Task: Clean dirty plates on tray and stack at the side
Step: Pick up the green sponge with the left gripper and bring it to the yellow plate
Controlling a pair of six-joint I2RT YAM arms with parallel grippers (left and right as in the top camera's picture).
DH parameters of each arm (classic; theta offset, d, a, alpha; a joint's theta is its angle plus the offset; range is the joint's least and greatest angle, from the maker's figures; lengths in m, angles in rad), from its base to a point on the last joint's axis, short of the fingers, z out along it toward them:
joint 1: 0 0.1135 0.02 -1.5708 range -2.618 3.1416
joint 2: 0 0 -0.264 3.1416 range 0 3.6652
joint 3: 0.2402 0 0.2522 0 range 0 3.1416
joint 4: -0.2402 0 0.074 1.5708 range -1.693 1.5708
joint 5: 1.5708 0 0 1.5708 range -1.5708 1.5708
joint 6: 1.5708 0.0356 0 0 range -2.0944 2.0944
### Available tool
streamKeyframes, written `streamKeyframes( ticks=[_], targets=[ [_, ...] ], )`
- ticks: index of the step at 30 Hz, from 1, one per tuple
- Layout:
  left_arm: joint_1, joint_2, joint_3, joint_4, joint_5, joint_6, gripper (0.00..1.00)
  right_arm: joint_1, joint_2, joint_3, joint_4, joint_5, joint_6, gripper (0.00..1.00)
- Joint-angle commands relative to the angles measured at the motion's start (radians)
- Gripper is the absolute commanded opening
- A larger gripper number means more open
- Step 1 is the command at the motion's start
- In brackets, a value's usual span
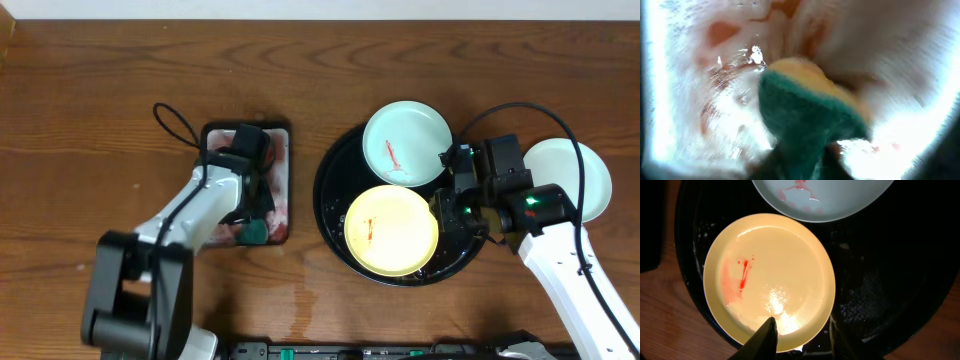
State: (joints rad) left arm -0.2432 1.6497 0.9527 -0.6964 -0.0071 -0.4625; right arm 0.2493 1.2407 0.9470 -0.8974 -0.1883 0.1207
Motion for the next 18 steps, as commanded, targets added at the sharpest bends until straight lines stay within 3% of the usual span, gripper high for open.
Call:
streamKeyframes(
  ticks=[1,7,13,18],
  targets=[
    [-0.001,-0.092,0.033,-0.031,0.022,0.021,0.52,-0.005,-0.005,0.006,-0.007,-0.012,-0.013,0.32],
    [-0.001,-0.089,-0.011,-0.043,0.022,0.021,0.54,-0.005,-0.005,0.006,-0.012,-0.012,-0.013,0.32],
    [-0.001,-0.040,-0.122,0.112,0.022,0.021,0.53,-0.005,-0.005,0.006,-0.012,-0.012,-0.010,0.32],
    [-0.001,-0.025,-0.135,0.141,0.021,0.021,0.08,-0.006,-0.005,0.006,-0.027,-0.011,-0.010,0.31]
  ],
)
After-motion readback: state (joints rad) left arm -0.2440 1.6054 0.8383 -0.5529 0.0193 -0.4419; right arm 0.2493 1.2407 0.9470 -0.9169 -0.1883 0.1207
